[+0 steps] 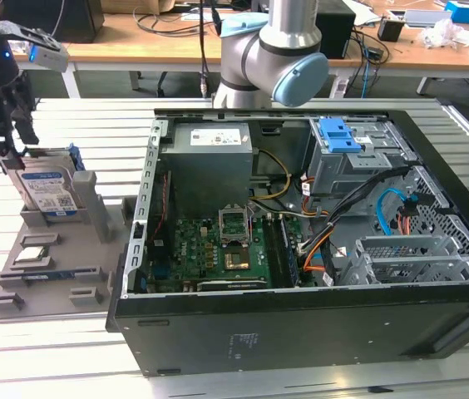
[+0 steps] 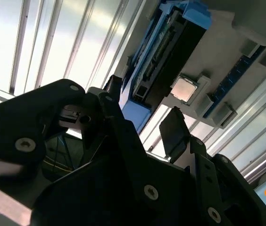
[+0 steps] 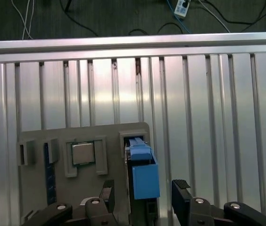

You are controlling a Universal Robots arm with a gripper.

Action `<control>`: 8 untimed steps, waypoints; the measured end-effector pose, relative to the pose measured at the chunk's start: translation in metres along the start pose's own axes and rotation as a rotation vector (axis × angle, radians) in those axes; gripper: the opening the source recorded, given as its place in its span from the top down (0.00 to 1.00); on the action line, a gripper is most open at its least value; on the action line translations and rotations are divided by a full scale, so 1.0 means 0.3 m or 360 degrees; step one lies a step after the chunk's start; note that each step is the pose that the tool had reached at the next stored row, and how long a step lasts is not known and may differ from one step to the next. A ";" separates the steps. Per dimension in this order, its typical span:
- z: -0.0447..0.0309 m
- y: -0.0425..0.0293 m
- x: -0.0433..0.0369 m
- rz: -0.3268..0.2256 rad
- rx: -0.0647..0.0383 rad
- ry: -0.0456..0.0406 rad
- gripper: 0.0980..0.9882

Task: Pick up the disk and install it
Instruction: 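Pick up the disk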

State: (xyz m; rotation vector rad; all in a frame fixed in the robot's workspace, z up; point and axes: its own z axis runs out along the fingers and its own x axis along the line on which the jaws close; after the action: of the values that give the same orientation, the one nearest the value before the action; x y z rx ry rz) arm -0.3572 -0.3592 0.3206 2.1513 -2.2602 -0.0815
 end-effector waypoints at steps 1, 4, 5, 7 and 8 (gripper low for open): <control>0.010 -0.001 -0.001 0.0000 0.0000 0.0000 0.44; 0.033 -0.002 -0.003 -0.0002 0.0000 0.0000 0.44; 0.039 -0.002 -0.003 -0.0002 0.0000 0.0000 0.44; 0.053 -0.003 -0.004 -0.0004 0.0000 0.0000 0.44; 0.065 -0.003 -0.004 -0.0005 0.0000 0.0001 0.44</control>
State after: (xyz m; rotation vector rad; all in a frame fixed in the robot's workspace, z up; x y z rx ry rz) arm -0.3572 -0.3577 0.3012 2.1546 -2.2568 -0.0812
